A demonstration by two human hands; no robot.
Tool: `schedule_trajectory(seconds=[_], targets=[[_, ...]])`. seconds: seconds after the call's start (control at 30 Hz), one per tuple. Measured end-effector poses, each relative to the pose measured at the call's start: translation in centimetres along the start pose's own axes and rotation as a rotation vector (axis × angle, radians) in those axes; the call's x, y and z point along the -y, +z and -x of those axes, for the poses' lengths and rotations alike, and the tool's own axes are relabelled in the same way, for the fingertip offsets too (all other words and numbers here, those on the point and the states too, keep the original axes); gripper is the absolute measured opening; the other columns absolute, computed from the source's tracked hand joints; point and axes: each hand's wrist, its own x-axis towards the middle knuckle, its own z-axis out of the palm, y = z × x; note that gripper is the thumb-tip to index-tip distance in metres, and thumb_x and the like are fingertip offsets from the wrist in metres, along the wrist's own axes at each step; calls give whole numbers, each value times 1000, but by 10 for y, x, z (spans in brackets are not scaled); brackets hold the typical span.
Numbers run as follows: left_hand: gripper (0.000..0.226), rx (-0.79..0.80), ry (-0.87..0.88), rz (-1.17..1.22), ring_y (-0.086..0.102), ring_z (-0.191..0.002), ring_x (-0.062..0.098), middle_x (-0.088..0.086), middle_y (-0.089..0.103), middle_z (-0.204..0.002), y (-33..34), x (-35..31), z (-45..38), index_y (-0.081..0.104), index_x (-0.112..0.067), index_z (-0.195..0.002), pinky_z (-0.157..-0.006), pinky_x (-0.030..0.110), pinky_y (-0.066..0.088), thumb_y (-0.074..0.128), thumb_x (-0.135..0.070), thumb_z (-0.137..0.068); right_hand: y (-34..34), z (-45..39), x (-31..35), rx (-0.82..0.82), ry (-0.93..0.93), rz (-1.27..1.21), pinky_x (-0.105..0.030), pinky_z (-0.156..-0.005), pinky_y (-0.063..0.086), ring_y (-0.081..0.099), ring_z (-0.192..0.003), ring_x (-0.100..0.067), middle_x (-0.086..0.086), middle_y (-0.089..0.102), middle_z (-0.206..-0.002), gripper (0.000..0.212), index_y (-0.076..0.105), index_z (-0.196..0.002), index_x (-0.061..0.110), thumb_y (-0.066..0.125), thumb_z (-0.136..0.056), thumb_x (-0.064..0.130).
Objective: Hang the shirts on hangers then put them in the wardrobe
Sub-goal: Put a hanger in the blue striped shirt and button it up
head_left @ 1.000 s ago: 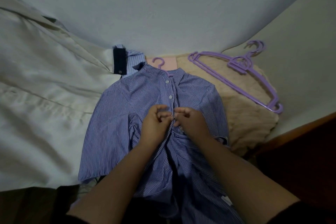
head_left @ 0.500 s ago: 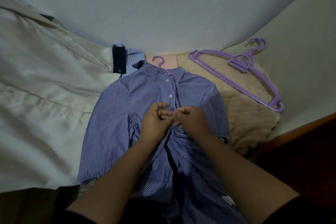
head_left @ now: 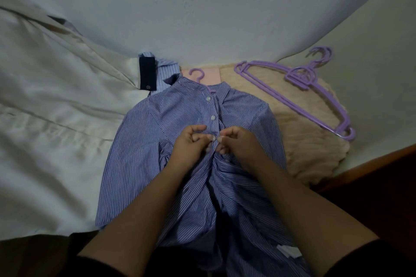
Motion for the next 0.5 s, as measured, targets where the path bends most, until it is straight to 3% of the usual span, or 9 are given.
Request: schedule_trajectory(seconds=[0.13,0.2,0.3,0.37,0.43,0.5], targets=[[27,44,58,-185,61,-67,7,-7,69,-80,0,4,-4,58,-17,-115,-68,25,49,65,-9,-90,1,-5,-2,5,-74,184,-20,-55,49,59,-52,-6,-7,60,-67,24,58,-104,15,49,-92,-3],[44,147,102,-389,62,-90,2,-11,66,-103,-4,12,-4,53,-21,-131,-80,15,48,67,-16,-89,0,-8,-6,25,-106,342,-18,-60,49,56,-57,-4,-1,58,-70,40,56,-127,19,43,-95,-1],[74,277,135,-642,47,-128,5,-11,48,-141,-16,24,-9,34,-28,-147,-103,17,35,73,-27,-84,-3,-13,-11,71,-85,450,-21,-71,46,55,-68,-5,6,55,-76,46,50,-134,25,42,-96,1],[83,292,123,-698,37,-133,3,-9,40,-148,-23,27,-13,27,-28,-150,-106,18,28,74,-31,-81,-4,-17,-12,118,-43,472,-21,-75,45,54,-74,-8,11,54,-80,48,49,-135,23,44,-94,-1],[86,301,121,-717,33,-133,0,-10,36,-150,-26,28,-18,26,-27,-150,-108,17,25,75,-32,-80,-5,-23,-14,159,6,468,-12,-70,42,50,-71,1,16,51,-81,50,47,-137,19,46,-92,-3],[88,314,146,-734,29,-137,2,-8,32,-153,-25,29,-27,27,-25,-151,-110,17,23,77,-31,-78,-5,-34,-15,167,44,461,-12,-74,41,49,-75,2,8,56,-95,48,46,-138,13,49,-92,-2]])
